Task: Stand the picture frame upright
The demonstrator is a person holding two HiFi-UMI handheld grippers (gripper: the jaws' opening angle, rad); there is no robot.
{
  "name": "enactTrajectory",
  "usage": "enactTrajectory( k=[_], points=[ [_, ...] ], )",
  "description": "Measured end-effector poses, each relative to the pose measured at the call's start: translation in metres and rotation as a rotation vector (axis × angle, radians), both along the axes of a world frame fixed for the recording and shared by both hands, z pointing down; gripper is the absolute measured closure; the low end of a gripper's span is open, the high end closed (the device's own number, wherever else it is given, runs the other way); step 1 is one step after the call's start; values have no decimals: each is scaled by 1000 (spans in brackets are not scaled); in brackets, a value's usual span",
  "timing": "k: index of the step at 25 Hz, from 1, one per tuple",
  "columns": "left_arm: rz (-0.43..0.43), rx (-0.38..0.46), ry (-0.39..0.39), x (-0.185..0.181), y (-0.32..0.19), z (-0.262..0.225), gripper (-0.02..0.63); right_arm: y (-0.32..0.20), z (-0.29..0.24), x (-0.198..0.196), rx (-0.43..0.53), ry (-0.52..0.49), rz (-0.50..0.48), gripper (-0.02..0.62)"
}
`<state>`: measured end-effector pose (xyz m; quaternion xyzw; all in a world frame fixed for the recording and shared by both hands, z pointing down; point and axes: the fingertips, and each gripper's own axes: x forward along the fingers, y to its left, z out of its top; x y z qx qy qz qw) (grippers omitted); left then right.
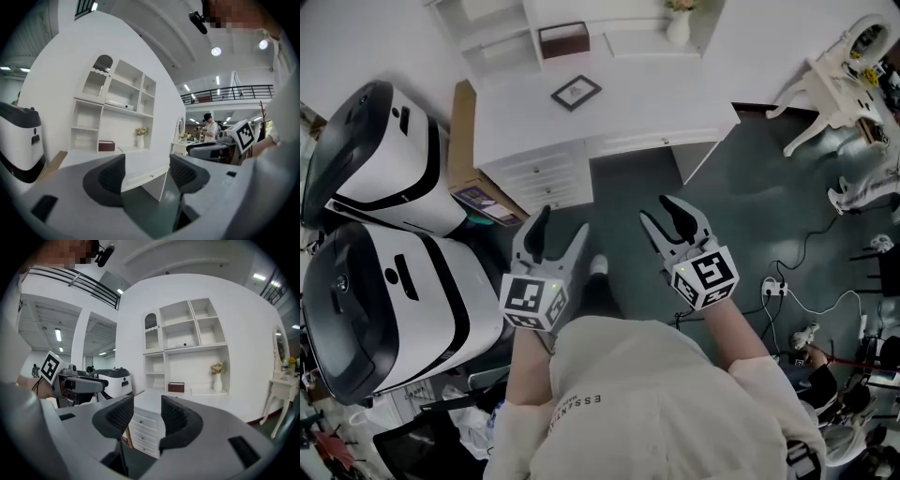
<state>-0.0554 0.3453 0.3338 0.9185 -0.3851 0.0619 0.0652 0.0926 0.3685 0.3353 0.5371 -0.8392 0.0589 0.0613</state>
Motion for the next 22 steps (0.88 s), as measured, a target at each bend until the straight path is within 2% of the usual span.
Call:
enactTrajectory(
  k=[4, 8, 13, 19, 22],
  points=[
    [57, 0, -31, 6, -68, -3, 313, -73, -6, -4, -12, 13, 4, 402],
    [93, -2, -31, 6, -137, -6, 314, -143, -5, -7, -29, 22, 17, 402],
    [96, -9, -34, 4, -216, -6, 314, -216, -1, -8, -64, 26, 25, 402],
    [91, -22, -60, 5, -272, -1, 314, -276, 14, 5, -124, 9, 44, 402],
    [63, -57, -75, 0, -293, 13, 314, -301, 29, 1, -158, 16, 21, 402]
  ],
)
